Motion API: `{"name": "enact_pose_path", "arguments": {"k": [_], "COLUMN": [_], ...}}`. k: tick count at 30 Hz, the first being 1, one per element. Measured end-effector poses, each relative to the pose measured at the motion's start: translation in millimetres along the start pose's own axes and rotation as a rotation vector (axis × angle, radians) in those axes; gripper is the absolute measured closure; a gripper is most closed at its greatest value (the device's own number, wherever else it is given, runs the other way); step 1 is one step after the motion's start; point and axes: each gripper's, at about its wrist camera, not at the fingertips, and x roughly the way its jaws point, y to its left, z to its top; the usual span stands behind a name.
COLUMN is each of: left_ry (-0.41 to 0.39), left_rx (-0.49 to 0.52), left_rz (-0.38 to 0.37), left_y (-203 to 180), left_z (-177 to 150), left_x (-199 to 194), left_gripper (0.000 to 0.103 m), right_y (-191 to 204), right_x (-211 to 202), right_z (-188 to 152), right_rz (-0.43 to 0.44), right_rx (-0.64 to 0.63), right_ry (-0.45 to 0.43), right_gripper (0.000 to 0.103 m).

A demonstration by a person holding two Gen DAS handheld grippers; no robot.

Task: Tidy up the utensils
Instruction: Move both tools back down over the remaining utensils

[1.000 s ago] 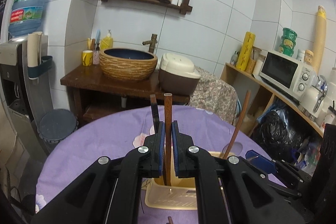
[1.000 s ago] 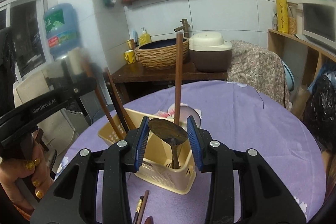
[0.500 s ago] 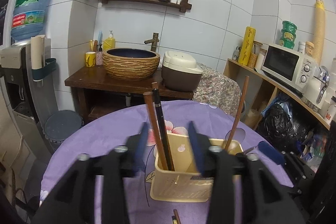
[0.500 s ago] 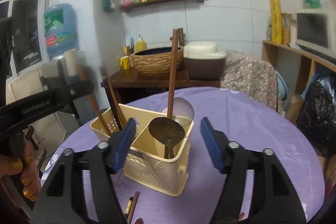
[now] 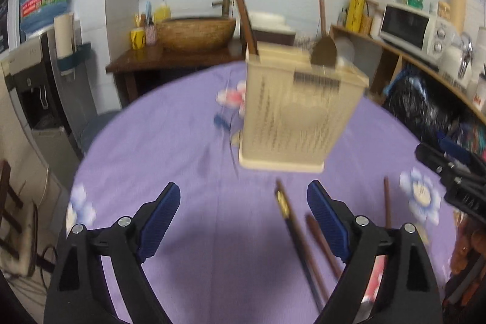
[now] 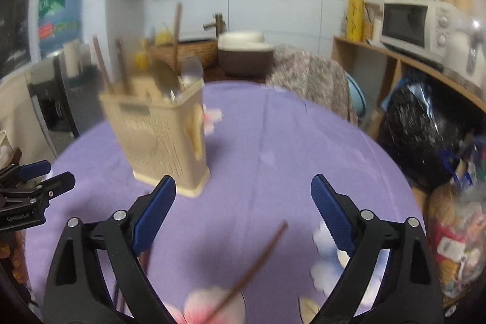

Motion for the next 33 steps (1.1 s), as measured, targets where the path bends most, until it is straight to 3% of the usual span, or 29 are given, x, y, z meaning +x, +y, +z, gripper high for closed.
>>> {"name": "enact_pose_path", "arguments": {"k": [6,11,21,33], "left_ry": [0.087,0.12,0.175,0.194], "left_rx": [0.027,0.058,0.075,0.082], "left_rz": [0.013,0.008,-0.024,-0.016], "left_y": [-12.5,-24.1,-35.6,-43.7], "left_z": [-46.8,-61.5,-75.9,-80.3], "left_x": [6.9,10.2,17.6,19.4], "left_gripper": [0.018,0.024,0.034,0.037], "right_y": [-8.1,-4.4,6.5,10.8], "right_x": [0.5,6.9,9.6,9.3], "right_z": [-56.8,-82.3,-93.8,-95.7], "right_rz": [-0.037,-0.042,-0.049,-0.056], "right_rx": [-0.002,0.006,-0.01,-0.02], "right_ry": [0.173,0.244,0.273,0.282], "right_gripper": [0.013,0.013,0.013,0.009]}}
